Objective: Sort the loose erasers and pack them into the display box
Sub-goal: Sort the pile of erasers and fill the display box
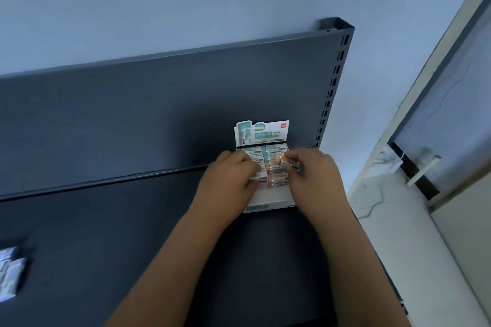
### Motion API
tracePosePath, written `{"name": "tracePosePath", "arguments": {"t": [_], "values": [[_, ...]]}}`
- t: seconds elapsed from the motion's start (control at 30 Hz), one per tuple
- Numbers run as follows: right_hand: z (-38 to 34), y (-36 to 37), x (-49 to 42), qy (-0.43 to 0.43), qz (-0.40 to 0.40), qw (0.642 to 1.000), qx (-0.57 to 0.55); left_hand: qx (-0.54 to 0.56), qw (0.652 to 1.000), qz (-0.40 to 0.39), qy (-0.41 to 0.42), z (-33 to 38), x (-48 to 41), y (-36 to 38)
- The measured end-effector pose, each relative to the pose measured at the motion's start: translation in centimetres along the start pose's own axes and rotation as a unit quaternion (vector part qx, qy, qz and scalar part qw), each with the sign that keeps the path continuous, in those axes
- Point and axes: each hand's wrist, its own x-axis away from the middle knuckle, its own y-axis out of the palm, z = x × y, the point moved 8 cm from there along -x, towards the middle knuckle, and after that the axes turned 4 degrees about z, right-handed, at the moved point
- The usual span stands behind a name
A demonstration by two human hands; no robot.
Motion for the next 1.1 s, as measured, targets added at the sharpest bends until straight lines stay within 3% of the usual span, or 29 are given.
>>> {"name": "tracePosePath", "arguments": {"t": [0.13,0.27,1.1], "values": [[-0.7,0.7,0.3,-0.049,-0.059,0.995,0.058,0.019,0.999,0.014,-0.024,-0.9,0.1,-0.8],[-1.3,0.8,0.4,-0.066,-0.051,0.994,0.068,0.044,0.997,0.013,-0.059,-1.8,0.6,-1.1],[-2.0,0.7,1.4,0.003,-0.008,0.993,0.117,0.078,0.995,0.013,-0.054,-1.5,1.0,-0.4]]}}
